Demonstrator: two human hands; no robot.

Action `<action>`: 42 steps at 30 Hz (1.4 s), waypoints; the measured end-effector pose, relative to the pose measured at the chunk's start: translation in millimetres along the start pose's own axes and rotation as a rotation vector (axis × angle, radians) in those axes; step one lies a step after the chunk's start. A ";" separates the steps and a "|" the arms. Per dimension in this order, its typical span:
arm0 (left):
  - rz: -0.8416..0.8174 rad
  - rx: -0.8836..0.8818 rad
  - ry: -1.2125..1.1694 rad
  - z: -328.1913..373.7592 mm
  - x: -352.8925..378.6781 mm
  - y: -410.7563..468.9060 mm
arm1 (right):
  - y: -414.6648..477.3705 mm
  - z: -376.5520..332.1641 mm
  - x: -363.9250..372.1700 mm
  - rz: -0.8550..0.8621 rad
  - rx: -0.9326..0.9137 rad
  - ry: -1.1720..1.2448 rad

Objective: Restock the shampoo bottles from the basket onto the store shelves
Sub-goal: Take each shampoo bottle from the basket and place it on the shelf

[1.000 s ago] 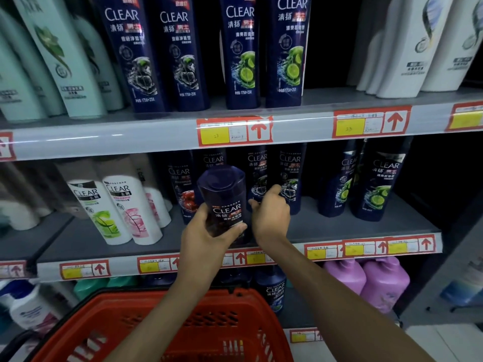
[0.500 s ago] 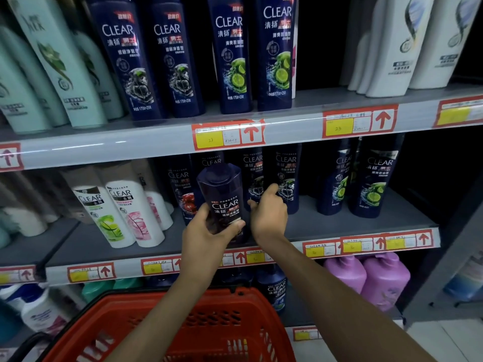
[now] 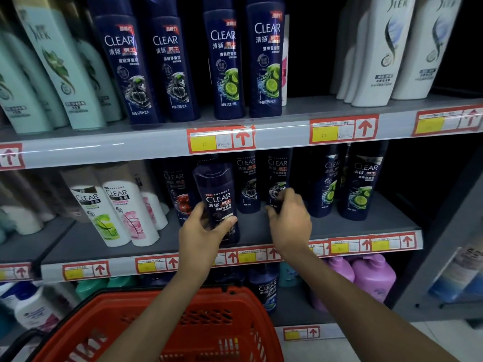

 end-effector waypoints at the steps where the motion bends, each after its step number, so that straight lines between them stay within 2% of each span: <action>1: 0.005 0.001 -0.005 0.1 1.5 0.4 | 5.0 4.3 -3.2 0.017 0.008 0.035; 7: 0.017 -0.010 -0.015 -0.8 8.3 3.9 | 27.1 21.6 1.9 -0.066 0.086 0.117; 12: 0.017 -0.003 -0.010 0.1 11.9 6.3 | 36.3 22.5 9.4 -0.063 0.126 0.191; 32: -0.006 0.034 -0.016 -5.5 13.1 6.3 | 41.2 15.7 24.3 -0.078 0.174 0.194; 36: -0.029 0.020 -0.029 -4.3 12.5 5.4 | 32.8 18.7 19.4 -0.157 0.194 0.252; 42: -0.052 -0.003 -0.055 -3.3 19.2 6.6 | 15.2 21.7 2.5 -0.312 0.129 0.216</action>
Point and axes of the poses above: each hand's wrist, its own y-axis towards the middle knuckle, its own x-axis out of the palm, z = x × y, the point moved 1 cm from there along y, towards the middle knuckle, and after that the axes turned 13 degrees about x, right-handed, at the moved point
